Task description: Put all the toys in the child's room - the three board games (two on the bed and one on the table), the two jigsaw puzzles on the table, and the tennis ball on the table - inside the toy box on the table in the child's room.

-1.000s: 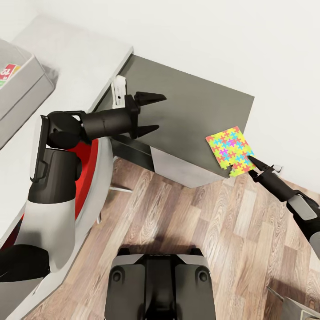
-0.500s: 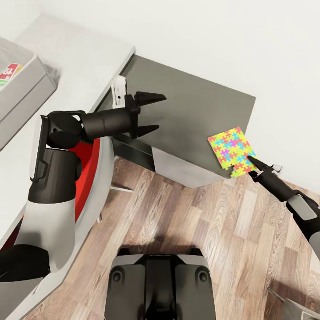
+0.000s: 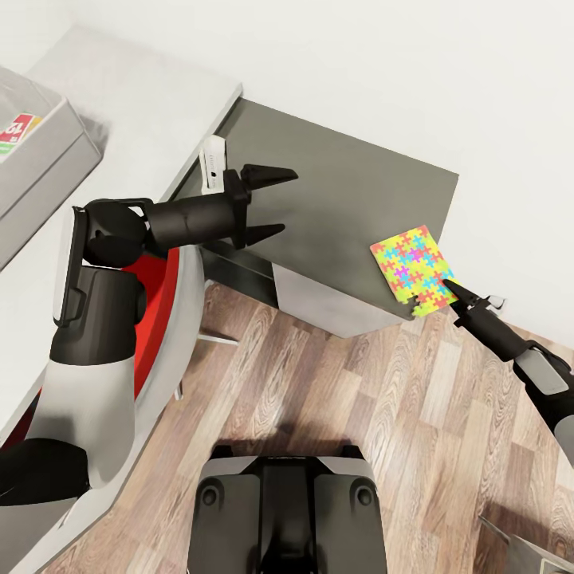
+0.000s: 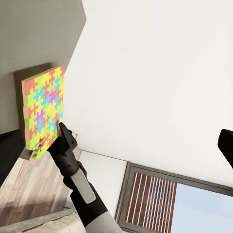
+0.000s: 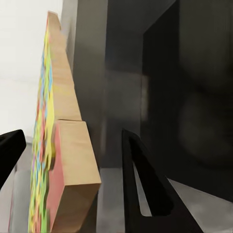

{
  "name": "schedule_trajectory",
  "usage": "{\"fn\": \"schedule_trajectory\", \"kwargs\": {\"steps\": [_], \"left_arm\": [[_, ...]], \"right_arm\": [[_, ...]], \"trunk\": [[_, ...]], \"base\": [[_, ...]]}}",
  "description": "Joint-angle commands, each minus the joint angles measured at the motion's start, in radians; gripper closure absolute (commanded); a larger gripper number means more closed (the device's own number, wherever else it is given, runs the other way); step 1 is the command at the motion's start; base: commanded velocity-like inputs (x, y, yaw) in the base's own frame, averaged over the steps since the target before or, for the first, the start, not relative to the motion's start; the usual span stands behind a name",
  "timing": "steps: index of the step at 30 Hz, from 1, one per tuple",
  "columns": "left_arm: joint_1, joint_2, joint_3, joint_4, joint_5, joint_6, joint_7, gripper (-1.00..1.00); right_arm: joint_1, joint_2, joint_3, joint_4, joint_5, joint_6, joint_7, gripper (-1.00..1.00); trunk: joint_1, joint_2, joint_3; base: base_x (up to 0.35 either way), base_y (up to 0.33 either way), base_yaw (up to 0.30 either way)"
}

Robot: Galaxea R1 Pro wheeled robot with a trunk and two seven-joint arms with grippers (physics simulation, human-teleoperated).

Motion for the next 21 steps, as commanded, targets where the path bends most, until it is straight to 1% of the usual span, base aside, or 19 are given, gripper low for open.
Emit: {"fn": "schedule_trajectory", "kwargs": {"steps": [1, 16, 21], "left_arm": [[-0.001, -0.001, 0.001, 0.000, 0.009, 0.001, 0.010, -1.00], [0.004, 0.000, 0.001, 0.000, 0.009, 0.004, 0.008, -1.00], [0.027, 0.001, 0.002, 0.000, 0.008, 0.010, 0.007, -1.00]], "right_arm": [[-0.001, -0.001, 0.009, 0.002, -0.005, 0.003, -0.002, 1.00], [-0.002, 0.004, 0.010, -0.008, -0.005, 0.005, -0.009, 1.00], [0.004, 0.003, 0.012, -0.054, -0.005, 0.009, -0.012, 1.00]], "trunk": [[0.001, -0.001, -0.001], [0.001, -0.001, -0.001], [0.001, -0.001, -0.001]], "base": [[0.000, 0.000, 0.000], [0.000, 0.000, 0.000], [0.000, 0.000, 0.000]]}}
